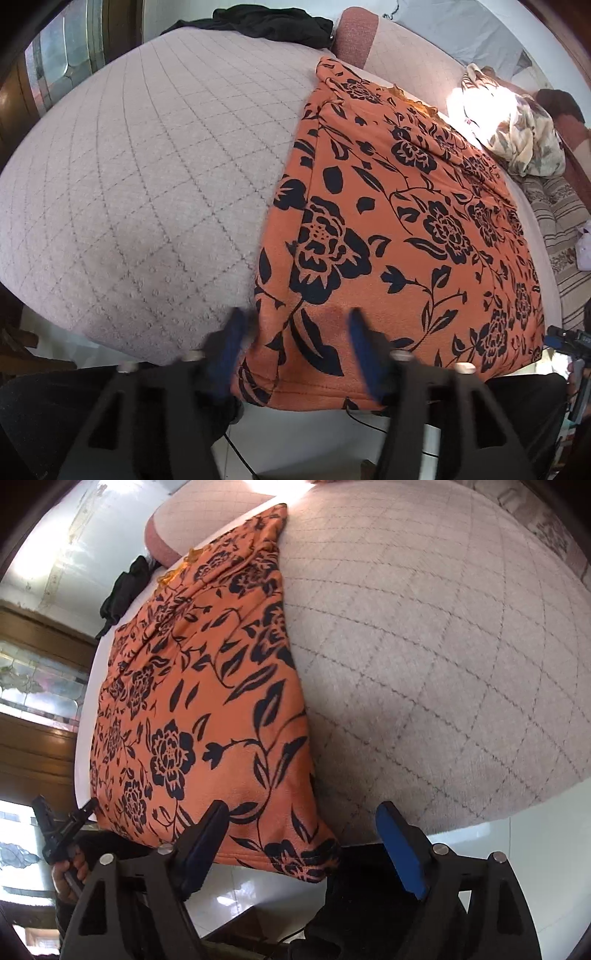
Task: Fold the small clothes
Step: 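Grasp the blouse hem with the left tool while the right tool grasps the hem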
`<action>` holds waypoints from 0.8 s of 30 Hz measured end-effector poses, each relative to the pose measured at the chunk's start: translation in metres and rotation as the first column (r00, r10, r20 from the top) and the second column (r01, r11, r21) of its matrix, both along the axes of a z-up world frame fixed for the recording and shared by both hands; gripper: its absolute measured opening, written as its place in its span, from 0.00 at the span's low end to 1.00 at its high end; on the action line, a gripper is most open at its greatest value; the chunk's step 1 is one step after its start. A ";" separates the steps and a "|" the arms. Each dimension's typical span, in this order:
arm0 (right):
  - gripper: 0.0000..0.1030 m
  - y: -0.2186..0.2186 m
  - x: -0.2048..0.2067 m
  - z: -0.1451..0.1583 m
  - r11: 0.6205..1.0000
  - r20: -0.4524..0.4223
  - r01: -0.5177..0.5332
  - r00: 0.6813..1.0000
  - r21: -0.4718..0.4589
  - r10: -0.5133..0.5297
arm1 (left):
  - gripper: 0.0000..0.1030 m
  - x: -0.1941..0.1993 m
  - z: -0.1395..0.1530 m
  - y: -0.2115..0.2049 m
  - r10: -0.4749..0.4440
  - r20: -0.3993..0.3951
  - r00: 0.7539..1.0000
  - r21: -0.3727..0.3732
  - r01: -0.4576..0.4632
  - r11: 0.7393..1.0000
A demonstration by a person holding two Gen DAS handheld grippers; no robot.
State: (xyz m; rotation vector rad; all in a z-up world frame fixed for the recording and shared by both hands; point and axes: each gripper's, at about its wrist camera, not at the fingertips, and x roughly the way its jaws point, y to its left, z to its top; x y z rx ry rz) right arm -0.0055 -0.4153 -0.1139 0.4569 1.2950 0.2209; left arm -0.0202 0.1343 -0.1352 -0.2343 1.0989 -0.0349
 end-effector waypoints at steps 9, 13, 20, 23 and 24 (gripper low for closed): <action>0.22 0.010 0.000 -0.007 0.998 -0.044 -0.044 0.998 -0.033 0.042 | 0.09 -0.001 -0.002 0.000 -0.012 -0.022 1.000 0.041 0.013 0.999; 0.27 0.009 0.000 -0.004 0.999 -0.036 -0.045 0.998 -0.027 0.044 | 0.09 -0.001 -0.001 -0.002 -0.018 -0.025 1.000 0.040 0.019 0.999; 0.29 0.019 0.002 -0.005 0.996 -0.033 -0.078 0.997 -0.036 0.077 | 0.24 -0.001 -0.003 -0.003 -0.028 -0.031 0.999 0.034 0.029 0.999; 0.06 0.014 0.002 -0.008 0.999 -0.039 -0.048 0.998 -0.018 0.047 | 0.07 -0.001 0.000 -0.005 -0.050 -0.029 0.998 0.020 0.050 0.999; 0.06 0.013 0.000 -0.006 0.999 -0.032 -0.047 0.998 -0.012 0.046 | 0.07 -0.001 0.003 -0.003 -0.046 -0.018 0.999 -0.001 0.046 0.999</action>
